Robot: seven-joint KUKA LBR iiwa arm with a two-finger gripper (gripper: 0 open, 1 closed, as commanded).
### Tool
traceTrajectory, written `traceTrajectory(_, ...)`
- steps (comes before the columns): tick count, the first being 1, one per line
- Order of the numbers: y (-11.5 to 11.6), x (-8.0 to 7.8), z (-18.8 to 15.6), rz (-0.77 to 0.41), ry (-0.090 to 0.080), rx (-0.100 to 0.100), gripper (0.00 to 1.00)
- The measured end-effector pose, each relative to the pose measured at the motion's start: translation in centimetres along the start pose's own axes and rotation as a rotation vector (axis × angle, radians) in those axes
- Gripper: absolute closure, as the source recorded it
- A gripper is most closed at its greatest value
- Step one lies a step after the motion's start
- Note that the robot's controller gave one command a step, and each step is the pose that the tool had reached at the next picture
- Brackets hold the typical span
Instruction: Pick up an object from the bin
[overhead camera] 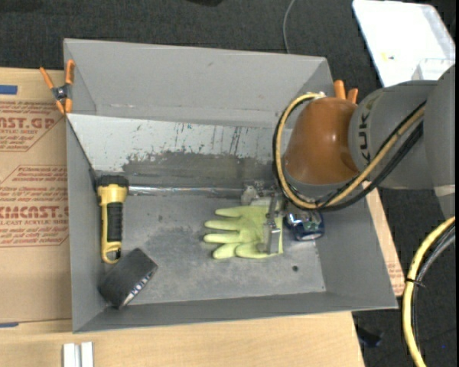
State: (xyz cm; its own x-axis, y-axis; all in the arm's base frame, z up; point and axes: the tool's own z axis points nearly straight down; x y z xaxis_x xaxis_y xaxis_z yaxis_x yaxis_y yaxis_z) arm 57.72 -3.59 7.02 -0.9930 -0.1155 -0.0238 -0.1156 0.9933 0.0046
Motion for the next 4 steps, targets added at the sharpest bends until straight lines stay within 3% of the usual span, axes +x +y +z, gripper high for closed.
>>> traceTrajectory(1, -0.8, -0.8, 0.0, -0.008, -0.002, 0.002, 1.0)
traceTrajectory(2, -0.8, -0.8, 0.0, -0.008, -0.002, 0.001, 1.0)
traceTrajectory(3, -0.5, 0.1, -5.4, -0.014, 0.006, 0.001, 1.0)
traceTrajectory(4, -0.4, 0.0, -12.2, 0.003, -0.004, 0.002, 1.0)
